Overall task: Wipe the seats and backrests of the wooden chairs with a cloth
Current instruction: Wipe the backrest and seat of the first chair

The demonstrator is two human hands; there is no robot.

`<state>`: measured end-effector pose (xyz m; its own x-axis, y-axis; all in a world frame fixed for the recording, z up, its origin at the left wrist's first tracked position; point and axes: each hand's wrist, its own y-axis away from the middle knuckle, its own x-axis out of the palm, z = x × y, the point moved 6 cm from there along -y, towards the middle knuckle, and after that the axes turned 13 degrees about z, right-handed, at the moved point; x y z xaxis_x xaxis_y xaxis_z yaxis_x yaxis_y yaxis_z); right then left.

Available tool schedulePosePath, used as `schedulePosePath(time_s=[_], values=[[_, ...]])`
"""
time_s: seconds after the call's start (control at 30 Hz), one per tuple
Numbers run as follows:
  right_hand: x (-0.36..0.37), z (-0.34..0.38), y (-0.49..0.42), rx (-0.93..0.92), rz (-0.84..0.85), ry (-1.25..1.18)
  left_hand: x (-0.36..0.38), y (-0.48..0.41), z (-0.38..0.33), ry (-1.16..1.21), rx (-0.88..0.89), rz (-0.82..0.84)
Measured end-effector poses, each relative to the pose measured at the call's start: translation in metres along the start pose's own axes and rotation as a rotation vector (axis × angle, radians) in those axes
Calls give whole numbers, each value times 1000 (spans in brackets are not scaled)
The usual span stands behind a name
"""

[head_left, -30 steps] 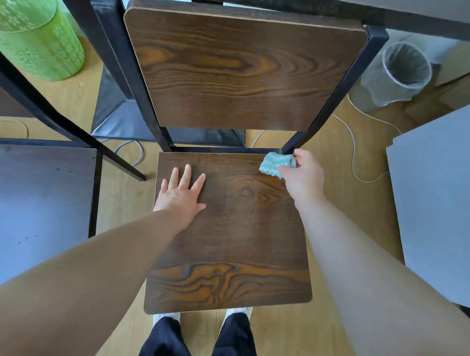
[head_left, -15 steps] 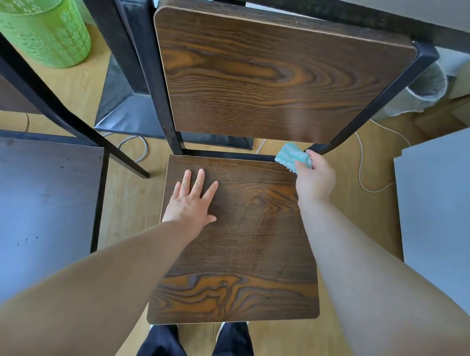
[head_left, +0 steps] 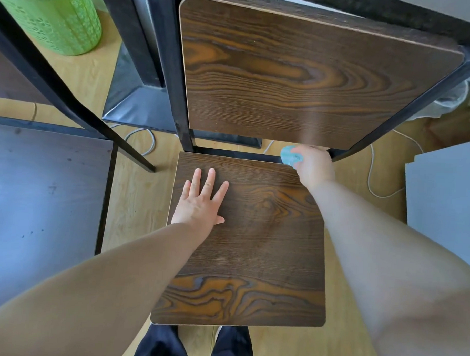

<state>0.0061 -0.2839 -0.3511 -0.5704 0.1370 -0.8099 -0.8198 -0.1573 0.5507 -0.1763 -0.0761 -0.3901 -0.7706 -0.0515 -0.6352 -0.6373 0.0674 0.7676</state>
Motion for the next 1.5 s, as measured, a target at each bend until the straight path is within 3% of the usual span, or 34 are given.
schedulePosePath(time_s=[0.13, 0.3, 0.37, 0.8, 0.93, 1.2, 1.5], values=[[0, 2, -8, 19, 119, 14, 1, 0, 0, -7, 3, 6], [-2, 20, -13, 74, 150, 467, 1, 0, -1, -18, -2, 9], [2, 25, -17, 58, 182, 531, 1, 0, -1, -22, -4, 11], [17, 45, -27, 100, 615, 140, 3, -3, -4, -2, -12, 38], [34, 94, -23, 63, 614, -72, 2, -5, -5, 1, -34, 49], [70, 210, -22, -90, 686, -84, 5, -10, -4, 39, -40, 58], [81, 217, -32, -35, 706, -264, 4, -9, -6, 43, -42, 56]])
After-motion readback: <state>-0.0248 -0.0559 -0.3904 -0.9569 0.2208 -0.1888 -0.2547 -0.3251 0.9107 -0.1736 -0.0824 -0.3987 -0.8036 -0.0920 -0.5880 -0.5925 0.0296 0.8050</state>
